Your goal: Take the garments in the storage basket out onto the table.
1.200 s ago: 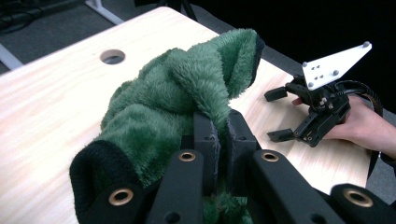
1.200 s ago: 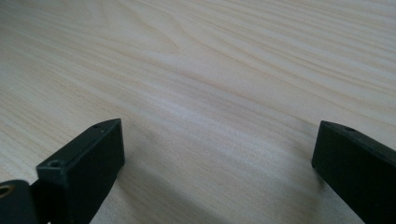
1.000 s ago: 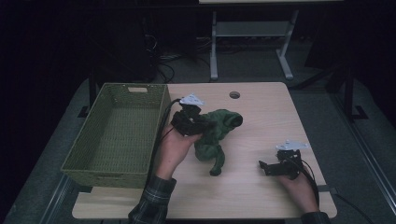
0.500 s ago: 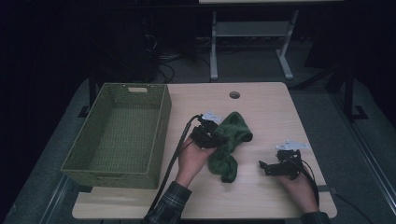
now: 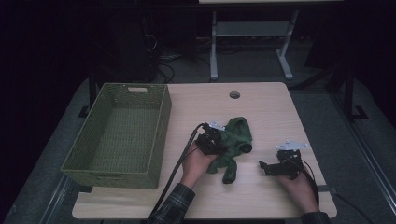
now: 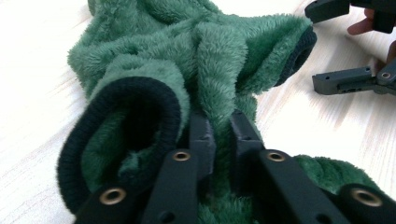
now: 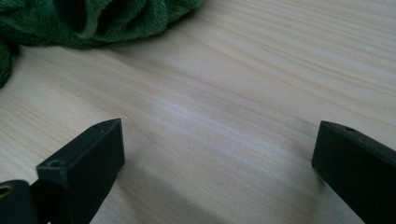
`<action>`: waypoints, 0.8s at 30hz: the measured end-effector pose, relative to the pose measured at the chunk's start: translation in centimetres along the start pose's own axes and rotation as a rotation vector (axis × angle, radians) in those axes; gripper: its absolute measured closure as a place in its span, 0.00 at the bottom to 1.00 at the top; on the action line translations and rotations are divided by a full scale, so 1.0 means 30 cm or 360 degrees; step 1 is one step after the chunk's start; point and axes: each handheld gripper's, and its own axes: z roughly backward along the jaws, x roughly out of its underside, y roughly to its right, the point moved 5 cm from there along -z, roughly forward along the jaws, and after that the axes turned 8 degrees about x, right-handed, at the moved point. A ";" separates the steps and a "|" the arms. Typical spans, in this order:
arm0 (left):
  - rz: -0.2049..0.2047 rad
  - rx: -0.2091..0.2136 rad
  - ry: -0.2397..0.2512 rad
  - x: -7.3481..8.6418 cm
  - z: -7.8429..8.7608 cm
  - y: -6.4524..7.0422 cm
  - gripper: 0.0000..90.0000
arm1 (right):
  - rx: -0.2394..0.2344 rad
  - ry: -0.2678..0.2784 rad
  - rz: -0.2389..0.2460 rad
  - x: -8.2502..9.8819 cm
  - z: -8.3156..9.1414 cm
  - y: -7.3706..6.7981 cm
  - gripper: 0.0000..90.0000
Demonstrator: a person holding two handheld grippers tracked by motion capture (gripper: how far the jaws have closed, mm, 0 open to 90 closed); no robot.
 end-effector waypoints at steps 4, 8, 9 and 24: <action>-0.0047 -0.0016 0.0035 -0.019 0.041 0.014 0.64 | 0.0000 0.0000 -0.0001 0.000 0.000 0.000 0.02; -0.0067 0.0001 0.0060 -0.022 0.099 0.035 0.49 | 0.0000 0.0001 0.0000 0.000 0.000 0.000 0.02; -0.0082 0.0002 0.0056 -0.017 0.117 0.043 0.48 | 0.0000 0.0001 0.0000 0.000 0.000 0.000 0.02; -0.0134 0.0036 0.0109 0.109 0.221 0.151 0.46 | -0.0001 0.0002 0.0002 0.000 0.000 0.000 0.02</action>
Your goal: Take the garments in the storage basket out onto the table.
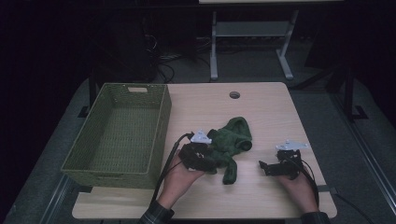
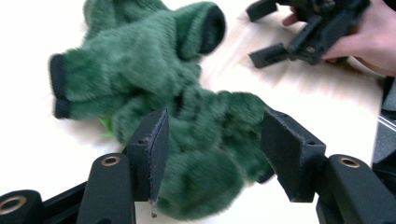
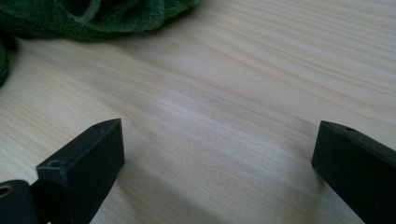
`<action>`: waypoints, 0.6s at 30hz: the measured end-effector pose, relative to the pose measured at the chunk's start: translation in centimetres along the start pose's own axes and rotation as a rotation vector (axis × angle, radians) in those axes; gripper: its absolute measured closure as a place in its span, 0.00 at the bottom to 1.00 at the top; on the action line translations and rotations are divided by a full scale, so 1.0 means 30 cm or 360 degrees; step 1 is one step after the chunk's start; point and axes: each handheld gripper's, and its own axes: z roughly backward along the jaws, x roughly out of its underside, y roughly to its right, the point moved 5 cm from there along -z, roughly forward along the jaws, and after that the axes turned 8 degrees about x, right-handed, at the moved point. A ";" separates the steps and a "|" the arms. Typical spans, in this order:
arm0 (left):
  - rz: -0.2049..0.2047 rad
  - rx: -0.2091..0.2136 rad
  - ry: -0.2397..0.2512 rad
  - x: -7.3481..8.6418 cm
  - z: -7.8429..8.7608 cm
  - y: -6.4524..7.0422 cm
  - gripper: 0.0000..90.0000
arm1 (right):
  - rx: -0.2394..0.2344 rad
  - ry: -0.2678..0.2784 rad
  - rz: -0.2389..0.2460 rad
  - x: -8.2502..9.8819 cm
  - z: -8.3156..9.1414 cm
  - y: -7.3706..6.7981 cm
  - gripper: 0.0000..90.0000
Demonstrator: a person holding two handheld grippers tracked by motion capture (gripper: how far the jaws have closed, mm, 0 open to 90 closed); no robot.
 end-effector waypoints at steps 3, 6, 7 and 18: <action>-0.0004 -0.0006 0.0002 0.023 -0.001 0.014 0.46 | 0.0006 0.0002 -0.0003 0.000 0.001 -0.001 0.02; -0.0016 -0.0032 -0.0006 0.040 -0.004 0.013 0.45 | 0.0011 -0.0041 -0.0013 -0.002 0.012 -0.009 0.09; 0.0000 -0.0038 0.0001 0.044 -0.006 0.014 0.45 | -0.0017 -0.0044 -0.0021 -0.004 0.021 -0.014 0.12; 0.0010 -0.0053 -0.0049 0.086 -0.022 0.003 0.42 | -0.0328 0.0053 0.0035 -0.004 0.123 -0.174 0.12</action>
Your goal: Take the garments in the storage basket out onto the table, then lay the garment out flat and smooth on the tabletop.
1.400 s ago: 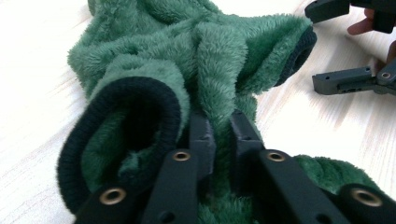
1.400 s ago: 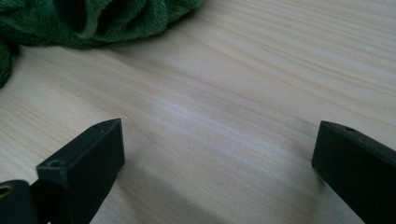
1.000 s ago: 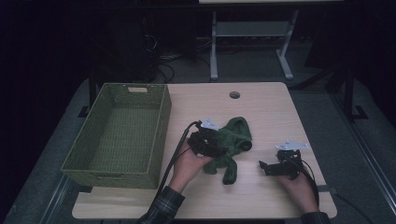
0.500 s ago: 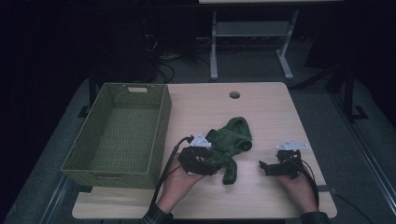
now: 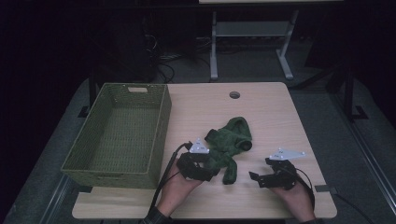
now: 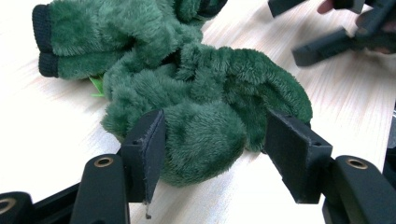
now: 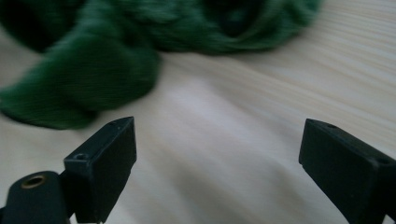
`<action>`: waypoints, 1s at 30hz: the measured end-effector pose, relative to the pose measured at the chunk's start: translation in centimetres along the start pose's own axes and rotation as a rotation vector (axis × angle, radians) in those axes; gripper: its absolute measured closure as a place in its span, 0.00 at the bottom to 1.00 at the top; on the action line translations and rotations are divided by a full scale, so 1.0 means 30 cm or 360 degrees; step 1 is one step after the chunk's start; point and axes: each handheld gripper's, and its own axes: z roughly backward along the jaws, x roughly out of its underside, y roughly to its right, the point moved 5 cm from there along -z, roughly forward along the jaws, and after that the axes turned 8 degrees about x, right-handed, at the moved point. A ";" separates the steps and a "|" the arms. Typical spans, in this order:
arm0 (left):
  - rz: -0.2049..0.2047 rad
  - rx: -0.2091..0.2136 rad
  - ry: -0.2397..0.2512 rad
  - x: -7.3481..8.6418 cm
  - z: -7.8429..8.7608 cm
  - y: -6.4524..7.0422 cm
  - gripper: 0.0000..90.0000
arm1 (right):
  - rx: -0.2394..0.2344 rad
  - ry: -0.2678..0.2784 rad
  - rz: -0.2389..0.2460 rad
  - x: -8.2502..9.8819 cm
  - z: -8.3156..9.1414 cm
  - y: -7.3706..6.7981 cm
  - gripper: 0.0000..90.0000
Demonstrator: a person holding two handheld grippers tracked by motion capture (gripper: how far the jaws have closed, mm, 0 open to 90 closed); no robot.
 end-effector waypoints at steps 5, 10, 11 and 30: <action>-0.0001 -0.0017 -0.0007 0.006 -0.009 -0.007 0.43 | -0.0119 0.0025 0.0069 -0.001 0.011 -0.095 0.12; 0.0018 -0.0026 -0.0007 0.014 -0.019 -0.017 0.45 | -0.0189 0.0025 0.0109 -0.011 -0.003 -0.164 0.13; 0.0020 -0.0027 -0.0003 0.014 -0.019 -0.018 0.46 | -0.0203 0.0030 0.0110 -0.014 -0.007 -0.175 0.13; 0.0032 0.0019 0.0027 0.017 0.002 -0.032 0.94 | -0.0298 0.0039 0.0140 -0.035 -0.015 -0.213 0.76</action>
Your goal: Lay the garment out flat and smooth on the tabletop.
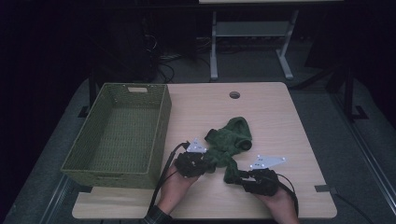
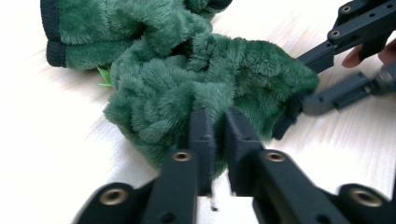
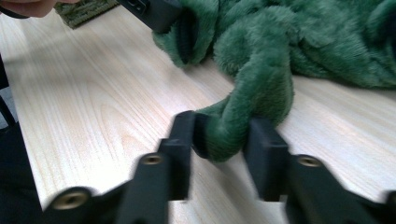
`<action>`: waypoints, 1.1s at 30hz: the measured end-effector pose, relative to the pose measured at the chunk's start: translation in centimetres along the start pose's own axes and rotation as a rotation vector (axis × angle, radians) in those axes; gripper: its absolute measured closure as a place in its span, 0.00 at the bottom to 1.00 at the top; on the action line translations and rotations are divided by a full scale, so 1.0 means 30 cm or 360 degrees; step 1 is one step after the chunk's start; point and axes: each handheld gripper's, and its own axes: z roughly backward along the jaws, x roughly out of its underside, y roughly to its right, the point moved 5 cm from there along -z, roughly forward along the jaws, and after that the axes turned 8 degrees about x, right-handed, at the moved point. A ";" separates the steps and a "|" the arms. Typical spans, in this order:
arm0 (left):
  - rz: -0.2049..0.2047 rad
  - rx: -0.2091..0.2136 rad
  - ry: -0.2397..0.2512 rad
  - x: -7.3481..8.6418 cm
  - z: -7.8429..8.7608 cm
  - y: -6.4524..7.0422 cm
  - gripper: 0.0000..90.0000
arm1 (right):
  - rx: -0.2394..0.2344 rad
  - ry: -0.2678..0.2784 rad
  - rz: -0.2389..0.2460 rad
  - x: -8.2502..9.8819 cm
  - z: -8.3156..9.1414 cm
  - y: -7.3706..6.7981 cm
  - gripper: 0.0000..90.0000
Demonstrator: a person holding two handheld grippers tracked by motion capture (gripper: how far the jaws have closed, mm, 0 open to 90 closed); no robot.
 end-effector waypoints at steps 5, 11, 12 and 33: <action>0.0002 0.0011 0.0041 -0.010 0.033 0.001 0.96 | 0.0016 0.0013 -0.0007 -0.003 0.030 0.028 0.85; 0.0014 0.0025 0.0074 -0.016 0.070 -0.001 0.97 | 0.0031 0.0019 -0.0016 -0.001 0.075 0.087 0.86; 0.0025 0.0029 0.0079 -0.016 0.076 0.001 0.97 | 0.0040 0.0019 -0.0017 0.000 0.082 0.097 0.86; 0.0103 -0.0092 -0.0077 0.088 0.060 -0.030 0.88 | 0.0185 -0.0042 -0.0179 0.087 0.185 0.299 0.80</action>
